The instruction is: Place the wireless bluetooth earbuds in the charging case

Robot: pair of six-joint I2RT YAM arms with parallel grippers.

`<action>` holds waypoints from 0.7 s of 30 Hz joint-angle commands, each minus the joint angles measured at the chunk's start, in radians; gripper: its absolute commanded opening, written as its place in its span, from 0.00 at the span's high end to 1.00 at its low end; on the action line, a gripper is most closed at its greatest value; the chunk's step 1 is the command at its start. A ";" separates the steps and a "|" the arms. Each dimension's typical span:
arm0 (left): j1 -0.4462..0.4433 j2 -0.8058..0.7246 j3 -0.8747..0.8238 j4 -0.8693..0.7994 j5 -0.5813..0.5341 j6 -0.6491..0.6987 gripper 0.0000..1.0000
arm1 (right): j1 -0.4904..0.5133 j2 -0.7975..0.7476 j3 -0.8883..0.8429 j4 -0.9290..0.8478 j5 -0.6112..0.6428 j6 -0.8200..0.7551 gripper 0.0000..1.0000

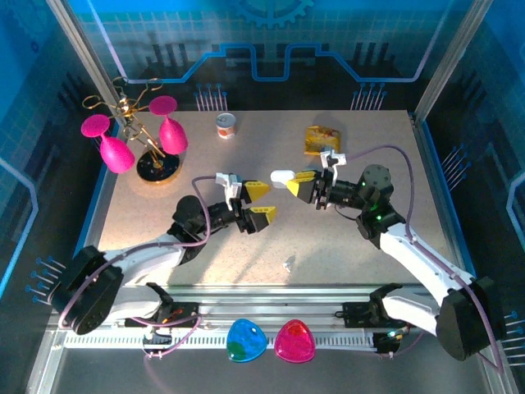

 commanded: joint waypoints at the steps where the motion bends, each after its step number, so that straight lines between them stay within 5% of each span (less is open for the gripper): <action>1: 0.000 0.044 0.018 0.234 0.104 -0.109 0.20 | -0.005 0.029 -0.012 0.293 -0.080 0.131 0.87; 21: -0.017 0.045 0.130 0.235 0.189 -0.050 0.54 | 0.074 0.053 0.028 0.195 -0.122 0.039 0.87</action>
